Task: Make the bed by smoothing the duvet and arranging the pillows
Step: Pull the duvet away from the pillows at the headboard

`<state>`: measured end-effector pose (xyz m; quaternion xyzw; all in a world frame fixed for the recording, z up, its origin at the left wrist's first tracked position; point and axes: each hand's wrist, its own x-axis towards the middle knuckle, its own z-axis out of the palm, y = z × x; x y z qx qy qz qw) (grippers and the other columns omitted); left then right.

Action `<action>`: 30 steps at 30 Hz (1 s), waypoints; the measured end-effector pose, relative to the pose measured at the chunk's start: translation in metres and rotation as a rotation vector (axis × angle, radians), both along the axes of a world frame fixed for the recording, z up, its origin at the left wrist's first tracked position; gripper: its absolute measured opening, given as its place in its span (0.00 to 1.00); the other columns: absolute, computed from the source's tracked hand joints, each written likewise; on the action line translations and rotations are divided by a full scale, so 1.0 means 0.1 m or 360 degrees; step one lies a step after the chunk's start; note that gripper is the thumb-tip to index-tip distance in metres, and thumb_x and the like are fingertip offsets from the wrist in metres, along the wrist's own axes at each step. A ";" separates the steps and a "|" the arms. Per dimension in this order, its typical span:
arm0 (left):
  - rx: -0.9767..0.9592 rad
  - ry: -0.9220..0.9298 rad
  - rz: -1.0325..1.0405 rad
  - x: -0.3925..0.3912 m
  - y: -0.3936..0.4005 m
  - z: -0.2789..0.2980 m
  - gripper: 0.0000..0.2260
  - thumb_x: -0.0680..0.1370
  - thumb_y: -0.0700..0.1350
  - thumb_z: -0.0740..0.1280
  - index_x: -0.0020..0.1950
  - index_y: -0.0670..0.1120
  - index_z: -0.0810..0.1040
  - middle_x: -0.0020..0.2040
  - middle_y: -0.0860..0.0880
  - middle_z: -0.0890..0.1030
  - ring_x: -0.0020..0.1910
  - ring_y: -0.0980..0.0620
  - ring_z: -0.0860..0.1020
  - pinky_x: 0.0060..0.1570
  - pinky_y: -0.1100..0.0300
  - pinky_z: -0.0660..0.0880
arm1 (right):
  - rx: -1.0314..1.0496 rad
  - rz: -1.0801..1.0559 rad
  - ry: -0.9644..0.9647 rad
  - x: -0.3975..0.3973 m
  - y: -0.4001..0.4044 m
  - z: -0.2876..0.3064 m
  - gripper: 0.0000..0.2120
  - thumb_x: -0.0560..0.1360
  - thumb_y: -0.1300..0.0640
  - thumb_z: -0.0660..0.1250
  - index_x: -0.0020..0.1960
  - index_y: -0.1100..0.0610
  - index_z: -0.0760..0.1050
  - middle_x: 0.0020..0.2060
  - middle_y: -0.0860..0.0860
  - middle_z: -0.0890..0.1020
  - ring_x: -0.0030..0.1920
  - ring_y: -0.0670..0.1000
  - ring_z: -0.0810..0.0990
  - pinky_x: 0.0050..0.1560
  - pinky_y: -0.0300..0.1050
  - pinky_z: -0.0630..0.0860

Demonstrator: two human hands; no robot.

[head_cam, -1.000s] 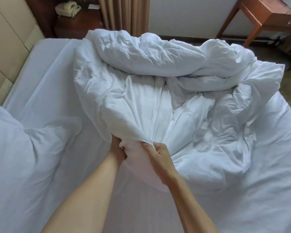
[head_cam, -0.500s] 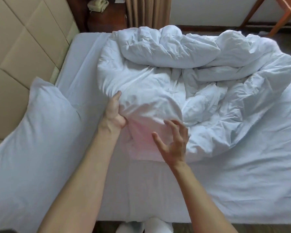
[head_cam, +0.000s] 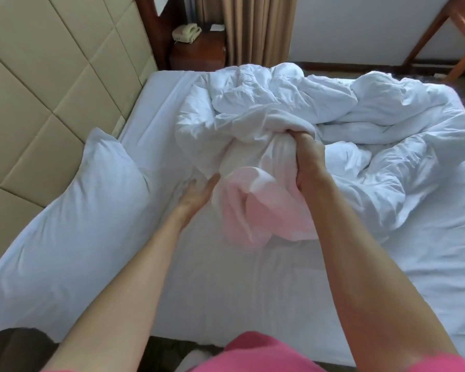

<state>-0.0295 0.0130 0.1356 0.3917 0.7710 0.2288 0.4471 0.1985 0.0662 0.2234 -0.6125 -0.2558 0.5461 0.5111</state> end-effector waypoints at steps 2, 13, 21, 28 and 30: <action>-0.0323 -0.0409 -0.0007 0.08 -0.32 -0.24 0.53 0.64 0.80 0.58 0.80 0.51 0.53 0.78 0.52 0.59 0.76 0.46 0.61 0.75 0.43 0.54 | -0.0073 0.0021 0.0309 0.06 0.17 -0.07 0.26 0.62 0.50 0.77 0.58 0.58 0.82 0.49 0.55 0.86 0.51 0.57 0.85 0.54 0.52 0.82; -0.0065 -0.0458 0.0153 0.87 -0.19 -0.70 0.24 0.69 0.57 0.73 0.60 0.47 0.79 0.57 0.46 0.82 0.52 0.47 0.80 0.54 0.51 0.78 | -0.0109 0.0301 0.0979 0.11 0.30 0.03 0.05 0.72 0.64 0.70 0.41 0.58 0.76 0.33 0.51 0.78 0.35 0.48 0.79 0.44 0.39 0.75; 0.0029 0.0138 0.0157 0.86 0.12 -0.84 0.19 0.76 0.55 0.66 0.63 0.47 0.77 0.60 0.42 0.80 0.60 0.39 0.78 0.55 0.51 0.75 | -0.0262 0.0458 0.0874 0.39 0.18 0.21 0.11 0.78 0.60 0.65 0.38 0.62 0.77 0.30 0.54 0.81 0.28 0.50 0.82 0.30 0.39 0.80; 0.0694 -0.0381 0.0734 0.39 0.18 -0.17 0.13 0.75 0.35 0.60 0.53 0.42 0.82 0.51 0.45 0.83 0.49 0.49 0.80 0.49 0.52 0.79 | -0.0373 0.0310 0.0204 0.63 0.35 -0.04 0.12 0.77 0.55 0.70 0.58 0.58 0.81 0.40 0.52 0.86 0.43 0.51 0.85 0.49 0.47 0.82; 0.0770 -0.0545 0.0861 0.18 0.21 0.18 0.12 0.75 0.33 0.60 0.48 0.44 0.81 0.48 0.45 0.82 0.44 0.51 0.79 0.45 0.56 0.78 | -0.0408 0.0357 -0.0163 0.52 0.32 -0.09 0.15 0.76 0.49 0.70 0.58 0.56 0.79 0.47 0.52 0.83 0.46 0.51 0.81 0.46 0.45 0.78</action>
